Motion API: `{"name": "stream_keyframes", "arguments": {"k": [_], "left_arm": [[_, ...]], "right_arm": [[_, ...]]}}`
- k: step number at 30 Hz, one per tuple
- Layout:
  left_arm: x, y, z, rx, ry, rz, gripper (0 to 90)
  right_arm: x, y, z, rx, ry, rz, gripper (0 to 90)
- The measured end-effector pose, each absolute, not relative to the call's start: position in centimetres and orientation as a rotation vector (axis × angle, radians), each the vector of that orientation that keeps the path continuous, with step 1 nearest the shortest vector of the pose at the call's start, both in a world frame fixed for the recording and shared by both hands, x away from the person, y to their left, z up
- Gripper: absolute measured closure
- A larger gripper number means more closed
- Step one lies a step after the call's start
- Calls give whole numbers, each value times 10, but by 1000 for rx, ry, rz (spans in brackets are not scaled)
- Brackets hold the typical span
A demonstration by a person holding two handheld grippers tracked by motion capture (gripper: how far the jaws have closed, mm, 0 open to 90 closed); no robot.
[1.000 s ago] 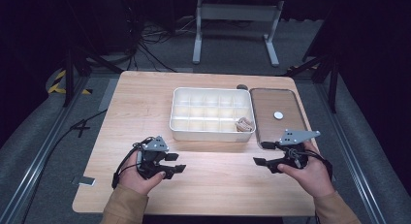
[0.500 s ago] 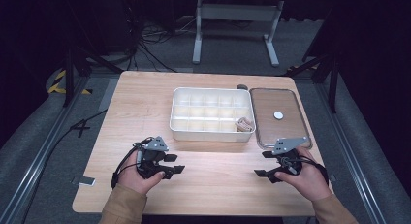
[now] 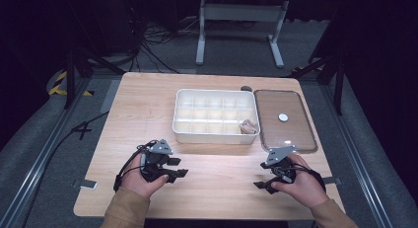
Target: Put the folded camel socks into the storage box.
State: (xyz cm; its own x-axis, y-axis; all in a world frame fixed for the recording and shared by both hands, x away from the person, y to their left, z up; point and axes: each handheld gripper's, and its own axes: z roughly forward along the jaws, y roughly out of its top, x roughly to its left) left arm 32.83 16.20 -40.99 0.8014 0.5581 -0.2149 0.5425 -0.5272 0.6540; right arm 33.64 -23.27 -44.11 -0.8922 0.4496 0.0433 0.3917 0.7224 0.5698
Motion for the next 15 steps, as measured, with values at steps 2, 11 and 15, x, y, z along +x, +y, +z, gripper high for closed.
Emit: {"name": "stream_keyframes", "arguments": {"k": [2, 11, 15], "left_arm": [[328, 162, -411, 2244, 808, 26, 500], [330, 161, -414, 2261, 809, 24, 499], [330, 161, -414, 2270, 808, 24, 498]], "right_arm": [[335, -231, -445, 684, 2817, 909, 270], [329, -224, -456, 624, 2813, 935, 272], [329, -222, -458, 626, 2812, 940, 272]]}}
